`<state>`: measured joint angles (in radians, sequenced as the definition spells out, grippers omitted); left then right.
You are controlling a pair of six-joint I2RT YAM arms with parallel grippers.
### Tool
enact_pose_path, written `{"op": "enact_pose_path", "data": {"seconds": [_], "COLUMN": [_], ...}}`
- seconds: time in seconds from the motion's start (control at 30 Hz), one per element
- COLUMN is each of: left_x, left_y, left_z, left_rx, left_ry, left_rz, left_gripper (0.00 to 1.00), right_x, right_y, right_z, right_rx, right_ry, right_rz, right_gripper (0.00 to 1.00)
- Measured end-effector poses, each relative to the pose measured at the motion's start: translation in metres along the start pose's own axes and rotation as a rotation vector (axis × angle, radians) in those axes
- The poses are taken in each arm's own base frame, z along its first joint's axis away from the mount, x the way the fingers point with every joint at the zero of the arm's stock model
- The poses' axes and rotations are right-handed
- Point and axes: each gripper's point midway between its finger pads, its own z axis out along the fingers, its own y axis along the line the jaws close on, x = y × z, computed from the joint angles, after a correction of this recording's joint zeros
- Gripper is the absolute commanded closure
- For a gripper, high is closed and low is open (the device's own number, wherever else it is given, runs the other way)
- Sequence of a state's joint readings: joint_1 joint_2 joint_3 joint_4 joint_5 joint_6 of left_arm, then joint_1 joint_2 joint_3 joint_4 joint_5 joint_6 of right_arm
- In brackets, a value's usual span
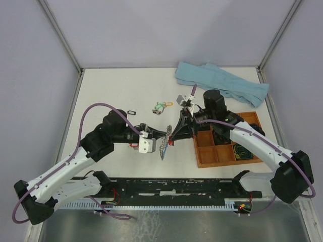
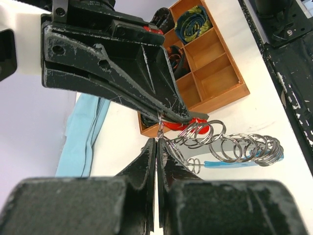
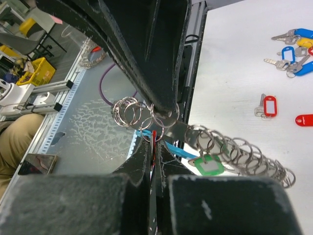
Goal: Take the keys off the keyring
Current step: Remove the key from the keyring.
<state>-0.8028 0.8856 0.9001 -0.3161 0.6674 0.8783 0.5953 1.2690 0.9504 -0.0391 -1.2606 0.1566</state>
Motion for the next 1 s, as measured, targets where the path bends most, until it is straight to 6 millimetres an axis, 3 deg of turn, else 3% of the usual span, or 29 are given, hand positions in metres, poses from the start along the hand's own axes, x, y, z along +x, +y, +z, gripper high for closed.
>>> {"op": "enact_pose_path", "data": {"seconds": [0.7,0.87,1.0], "left_x": [0.001,0.012,0.031], "left_y": [-0.007,0.003,0.013], "left_z": [-0.009,-0.014,-0.02], "left_rx": [-0.224,-0.34,-0.464], "left_ry": [-0.157,-0.138,-0.094], "left_rz": [-0.119,-0.224,-0.405], "left_gripper": [0.97,0.97,0.97], "right_x": [0.011,0.01,0.016], "right_y": [0.001,-0.012,-0.039], "right_z": [-0.012,-0.021,-0.037], "right_rx": [0.043,0.135,0.287], "right_ry": [0.065,0.108,0.162], "right_rz": [0.01,-0.06,-0.111], "right_gripper": [0.99,0.99,0.99]}}
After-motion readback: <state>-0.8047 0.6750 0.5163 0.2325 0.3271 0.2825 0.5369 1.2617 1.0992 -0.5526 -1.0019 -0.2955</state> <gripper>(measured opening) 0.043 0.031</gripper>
